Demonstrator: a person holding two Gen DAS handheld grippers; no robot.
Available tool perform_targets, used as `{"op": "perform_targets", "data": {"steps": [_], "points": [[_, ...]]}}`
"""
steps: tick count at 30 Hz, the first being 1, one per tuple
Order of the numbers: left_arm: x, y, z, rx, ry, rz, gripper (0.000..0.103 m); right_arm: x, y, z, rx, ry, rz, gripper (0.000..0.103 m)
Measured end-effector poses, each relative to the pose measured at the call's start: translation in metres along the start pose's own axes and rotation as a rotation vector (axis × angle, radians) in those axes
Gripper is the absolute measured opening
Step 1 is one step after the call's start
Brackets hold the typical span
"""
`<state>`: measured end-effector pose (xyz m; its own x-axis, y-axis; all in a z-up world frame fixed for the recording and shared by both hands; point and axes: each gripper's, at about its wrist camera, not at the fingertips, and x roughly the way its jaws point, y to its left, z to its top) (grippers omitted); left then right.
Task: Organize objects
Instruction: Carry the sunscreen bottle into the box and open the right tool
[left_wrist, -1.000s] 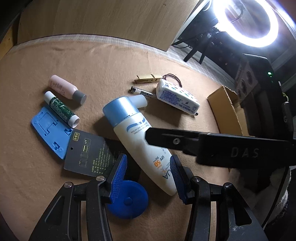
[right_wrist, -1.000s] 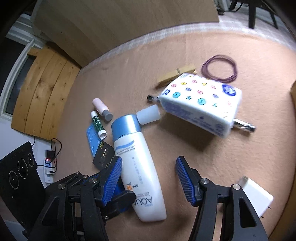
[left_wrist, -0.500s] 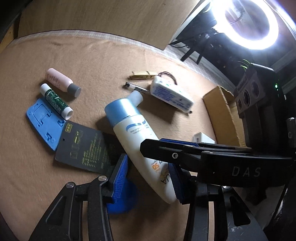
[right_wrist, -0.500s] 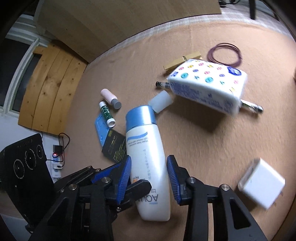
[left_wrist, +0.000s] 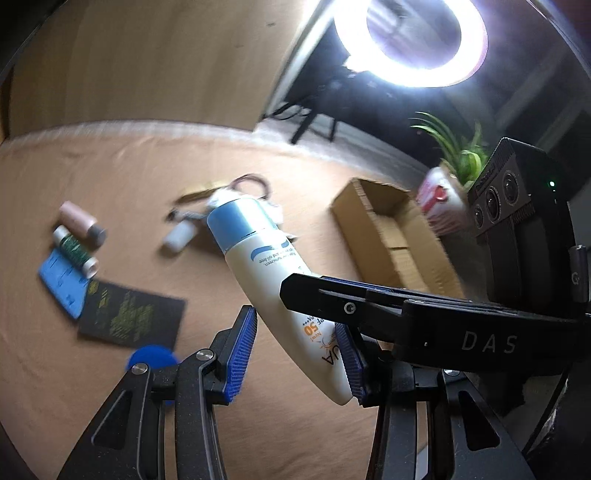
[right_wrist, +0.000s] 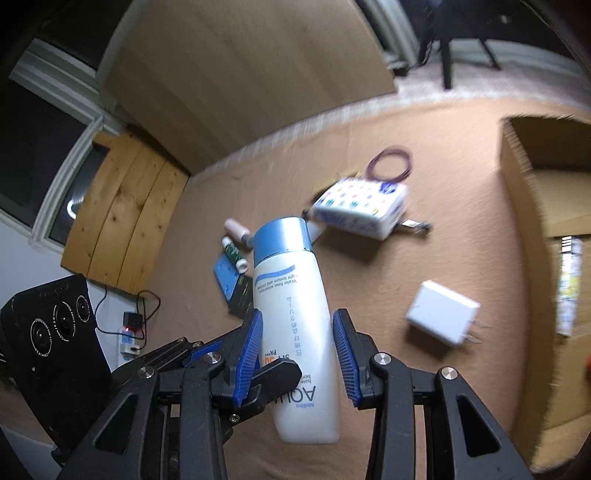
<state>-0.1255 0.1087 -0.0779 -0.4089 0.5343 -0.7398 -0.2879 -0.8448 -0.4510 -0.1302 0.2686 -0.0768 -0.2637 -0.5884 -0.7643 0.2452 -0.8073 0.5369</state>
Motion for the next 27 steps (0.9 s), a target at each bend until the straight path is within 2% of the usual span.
{"op": "perform_targets", "data": {"steps": [7, 15, 22, 27], "points": [[0.022, -0.058, 0.014, 0.089, 0.011, -0.075, 0.047, -0.056, -0.042, -0.001, 0.044, -0.112, -0.079, 0.036], [0.068, -0.123, 0.021, 0.158, 0.066, -0.144, 0.047, -0.095, -0.096, -0.005, 0.116, -0.168, -0.152, 0.036], [0.101, -0.159, 0.023, 0.186, 0.101, -0.169, 0.047, -0.116, -0.13, -0.009, 0.162, -0.195, -0.19, 0.036], [0.113, -0.17, 0.024, 0.202, 0.113, -0.176, 0.047, -0.122, -0.141, -0.011, 0.167, -0.2, -0.212, 0.036]]}}
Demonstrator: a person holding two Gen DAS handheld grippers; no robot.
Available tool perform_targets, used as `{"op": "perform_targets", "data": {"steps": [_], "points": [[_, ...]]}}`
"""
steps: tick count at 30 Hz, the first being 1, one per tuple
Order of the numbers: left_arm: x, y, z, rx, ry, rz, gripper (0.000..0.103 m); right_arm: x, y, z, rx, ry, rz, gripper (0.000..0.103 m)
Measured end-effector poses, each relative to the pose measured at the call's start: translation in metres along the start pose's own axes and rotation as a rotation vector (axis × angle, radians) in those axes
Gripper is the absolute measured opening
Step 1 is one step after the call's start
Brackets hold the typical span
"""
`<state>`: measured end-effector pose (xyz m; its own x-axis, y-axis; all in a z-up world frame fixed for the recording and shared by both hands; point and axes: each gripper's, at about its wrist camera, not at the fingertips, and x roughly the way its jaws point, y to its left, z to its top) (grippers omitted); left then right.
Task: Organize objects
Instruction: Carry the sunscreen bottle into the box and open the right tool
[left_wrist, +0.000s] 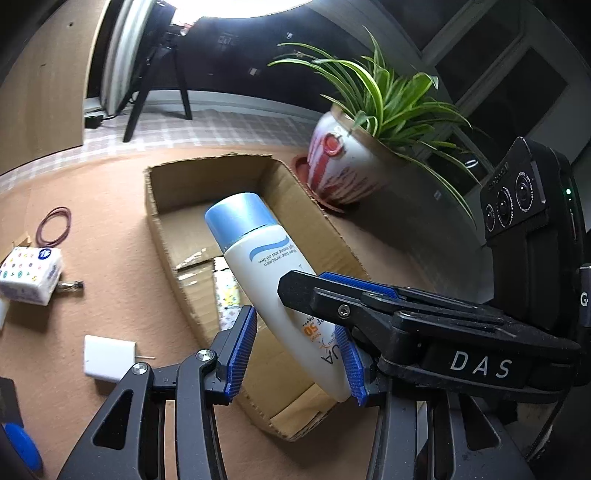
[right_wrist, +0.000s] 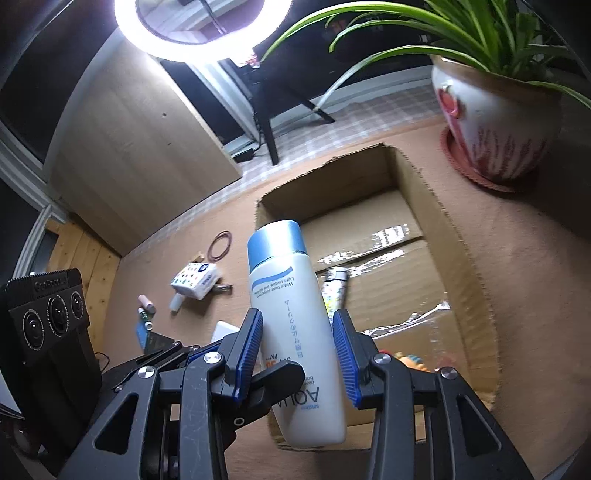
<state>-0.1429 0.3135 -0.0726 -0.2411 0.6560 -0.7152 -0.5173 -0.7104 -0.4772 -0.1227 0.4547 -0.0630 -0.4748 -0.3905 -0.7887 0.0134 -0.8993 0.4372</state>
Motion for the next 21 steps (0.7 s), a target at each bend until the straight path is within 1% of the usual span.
{"op": "perform_targets", "data": {"steps": [1, 3, 4, 5, 6, 7, 17, 21], "points": [[0.003, -0.002, 0.0, 0.004, 0.005, -0.001, 0.047, 0.0, -0.001, 0.0, -0.004, 0.001, -0.006, 0.036], [0.005, -0.003, 0.001, 0.017, 0.014, 0.015, 0.052, 0.0, -0.001, 0.0, -0.02, 0.0, -0.021, 0.037], [0.007, -0.003, 0.001, 0.023, 0.021, 0.047, 0.066, 0.0, -0.001, 0.0, -0.025, -0.008, -0.046, 0.043], [0.008, -0.003, 0.001, 0.024, 0.023, 0.066, 0.078, -0.001, -0.001, -0.001, -0.025, -0.016, -0.066, 0.055], [0.008, -0.002, 0.0, 0.024, 0.022, 0.075, 0.079, -0.003, -0.003, -0.002, -0.024, -0.026, -0.074, 0.061], [0.007, -0.001, -0.001, 0.026, 0.022, 0.08, 0.079, -0.004, -0.003, -0.002, -0.021, -0.036, -0.074, 0.064], [-0.012, 0.013, -0.012, 0.022, 0.007, 0.107, 0.079, -0.002, 0.011, -0.005, -0.04, -0.027, -0.057, 0.064], [-0.028, 0.028, -0.018, -0.008, -0.004, 0.131, 0.079, 0.0, 0.019, -0.007, -0.049, -0.022, -0.043, 0.064]]}}
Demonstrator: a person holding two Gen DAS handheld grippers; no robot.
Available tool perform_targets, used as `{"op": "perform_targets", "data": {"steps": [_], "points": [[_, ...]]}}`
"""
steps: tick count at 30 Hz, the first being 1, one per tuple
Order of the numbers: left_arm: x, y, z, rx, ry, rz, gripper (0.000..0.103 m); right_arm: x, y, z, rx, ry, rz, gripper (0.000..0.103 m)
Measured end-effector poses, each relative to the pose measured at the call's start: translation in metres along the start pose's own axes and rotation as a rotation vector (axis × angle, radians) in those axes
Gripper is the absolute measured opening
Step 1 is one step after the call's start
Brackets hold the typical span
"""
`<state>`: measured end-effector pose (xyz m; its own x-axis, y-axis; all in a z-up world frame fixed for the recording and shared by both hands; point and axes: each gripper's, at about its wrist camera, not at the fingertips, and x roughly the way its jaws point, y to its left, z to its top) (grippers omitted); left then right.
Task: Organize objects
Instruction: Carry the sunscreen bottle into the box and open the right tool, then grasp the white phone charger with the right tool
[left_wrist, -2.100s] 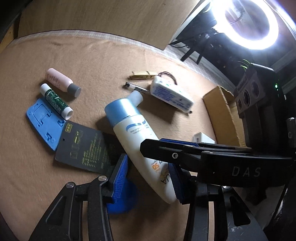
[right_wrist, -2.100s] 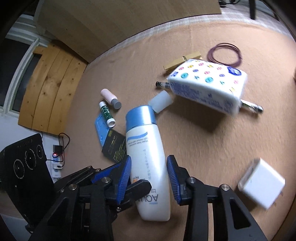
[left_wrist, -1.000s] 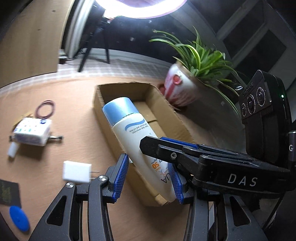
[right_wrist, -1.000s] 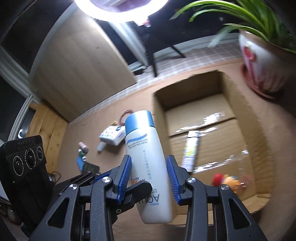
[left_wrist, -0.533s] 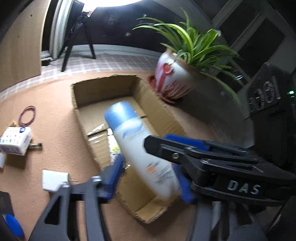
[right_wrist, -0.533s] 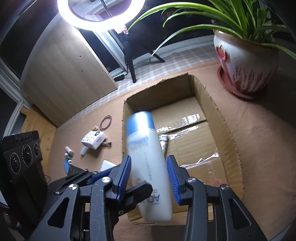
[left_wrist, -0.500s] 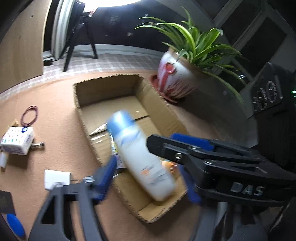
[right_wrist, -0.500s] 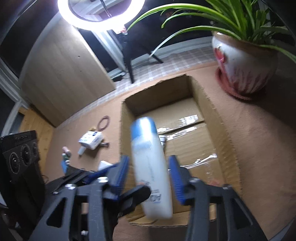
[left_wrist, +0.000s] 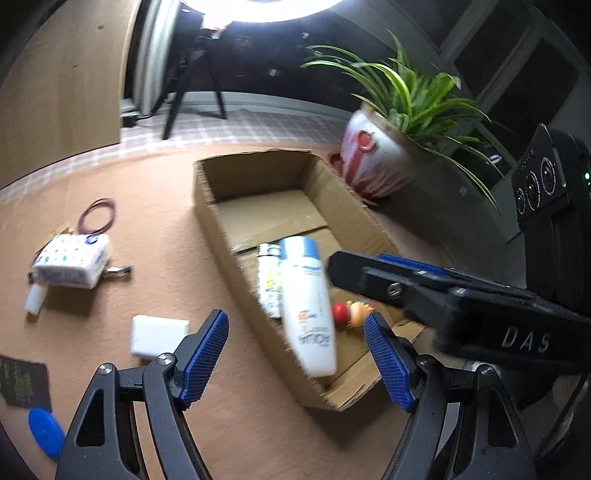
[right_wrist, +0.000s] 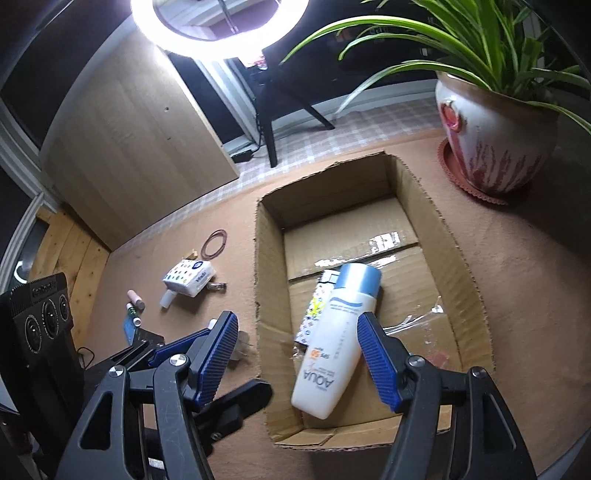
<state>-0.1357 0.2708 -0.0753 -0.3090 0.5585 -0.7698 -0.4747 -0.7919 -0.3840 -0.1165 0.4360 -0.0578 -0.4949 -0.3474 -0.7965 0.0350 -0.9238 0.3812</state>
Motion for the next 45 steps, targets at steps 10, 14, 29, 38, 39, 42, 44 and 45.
{"op": "perform_targets", "data": {"steps": [10, 14, 29, 38, 39, 42, 44, 45], "points": [[-0.061, 0.086, -0.038, -0.118, -0.034, 0.146, 0.079, 0.008, 0.039, -0.002, -0.039, 0.015, 0.081, 0.064], [-0.081, 0.125, -0.061, -0.19, -0.029, 0.191, 0.079, 0.02, 0.062, -0.003, -0.076, 0.044, 0.118, 0.064], [-0.109, 0.192, -0.111, -0.318, -0.013, 0.237, 0.078, 0.114, 0.123, -0.002, -0.186, 0.238, 0.07, 0.064], [-0.113, 0.182, -0.112, -0.291, -0.012, 0.197, 0.078, 0.16, 0.12, -0.004, -0.195, 0.389, -0.043, 0.063], [-0.113, 0.181, -0.112, -0.287, -0.013, 0.194, 0.078, 0.16, 0.119, -0.005, -0.185, 0.406, -0.034, 0.063], [-0.114, 0.182, -0.112, -0.285, -0.014, 0.189, 0.078, 0.157, 0.115, -0.01, -0.149, 0.441, 0.007, 0.063], [-0.113, 0.181, -0.113, -0.282, -0.011, 0.181, 0.078, 0.153, 0.111, -0.014, -0.115, 0.459, 0.043, 0.063], [-0.112, 0.182, -0.113, -0.28, -0.01, 0.18, 0.078, 0.151, 0.108, -0.018, -0.093, 0.472, 0.067, 0.063]]}}
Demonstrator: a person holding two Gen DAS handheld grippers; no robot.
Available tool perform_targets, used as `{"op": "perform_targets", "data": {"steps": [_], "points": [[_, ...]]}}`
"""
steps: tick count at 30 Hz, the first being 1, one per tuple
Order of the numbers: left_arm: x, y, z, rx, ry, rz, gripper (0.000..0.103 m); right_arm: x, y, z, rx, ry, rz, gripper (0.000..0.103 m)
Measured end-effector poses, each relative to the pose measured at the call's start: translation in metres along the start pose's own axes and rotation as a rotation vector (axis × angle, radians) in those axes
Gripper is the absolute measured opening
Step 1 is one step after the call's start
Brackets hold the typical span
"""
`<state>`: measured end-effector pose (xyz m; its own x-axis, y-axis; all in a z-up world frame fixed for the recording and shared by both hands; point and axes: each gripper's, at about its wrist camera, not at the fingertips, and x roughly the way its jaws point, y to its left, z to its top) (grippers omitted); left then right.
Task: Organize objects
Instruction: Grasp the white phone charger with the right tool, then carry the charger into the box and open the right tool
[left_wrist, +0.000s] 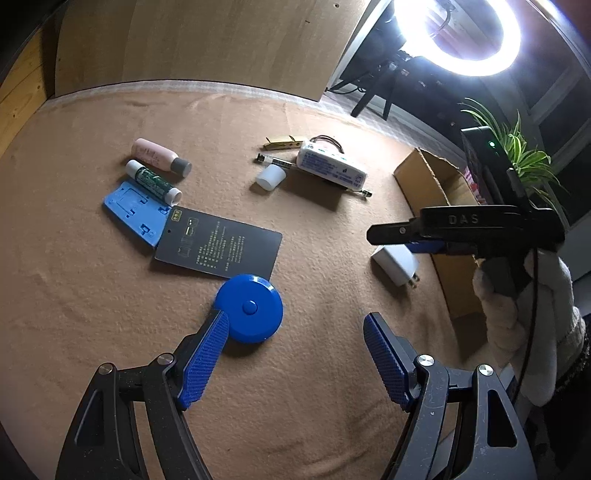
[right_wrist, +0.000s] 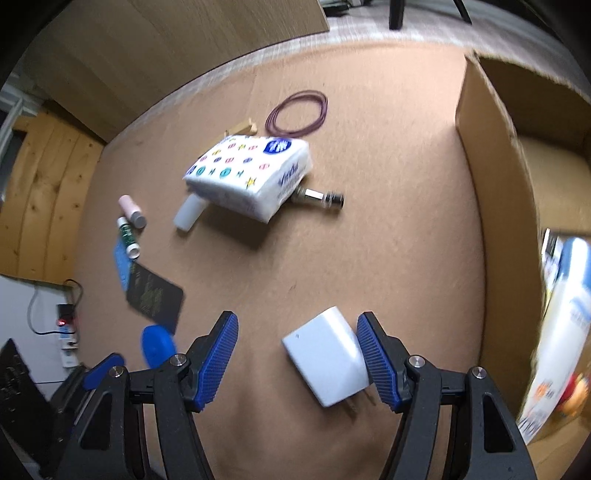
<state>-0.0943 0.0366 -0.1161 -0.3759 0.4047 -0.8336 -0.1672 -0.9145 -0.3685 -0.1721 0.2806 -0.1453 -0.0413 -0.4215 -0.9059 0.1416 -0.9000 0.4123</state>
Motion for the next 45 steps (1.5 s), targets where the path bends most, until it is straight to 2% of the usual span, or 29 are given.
{"op": "perform_targets", "data": {"steps": [3, 8, 12, 17, 20, 28, 39, 45], "points": [[0.005, -0.004, 0.0, 0.011, 0.011, -0.01, 0.078, -0.001, -0.002, -0.009, 0.03, 0.002, 0.048, 0.063], [0.017, -0.018, -0.001, 0.049, 0.033, -0.04, 0.078, -0.001, 0.0, -0.026, 0.064, 0.007, 0.128, 0.047], [0.033, -0.032, -0.001, 0.074, 0.062, -0.067, 0.074, -0.005, 0.0, -0.037, 0.057, -0.036, 0.112, 0.045], [0.055, -0.052, 0.002, 0.107, 0.09, -0.099, 0.069, -0.011, -0.002, -0.043, 0.051, -0.056, 0.127, 0.037], [0.067, -0.063, 0.004, 0.125, 0.11, -0.116, 0.062, -0.01, -0.004, -0.045, 0.049, -0.052, 0.133, 0.035], [0.086, -0.077, 0.007, 0.144, 0.126, -0.134, 0.053, 0.001, -0.001, -0.046, 0.031, -0.04, 0.142, 0.033], [0.083, -0.081, 0.006, 0.143, 0.097, -0.109, 0.048, -0.007, 0.002, -0.052, 0.001, -0.079, 0.11, 0.032], [0.064, -0.094, 0.006, 0.155, 0.061, -0.125, 0.048, -0.033, 0.004, -0.059, -0.017, -0.145, 0.109, 0.031]]}}
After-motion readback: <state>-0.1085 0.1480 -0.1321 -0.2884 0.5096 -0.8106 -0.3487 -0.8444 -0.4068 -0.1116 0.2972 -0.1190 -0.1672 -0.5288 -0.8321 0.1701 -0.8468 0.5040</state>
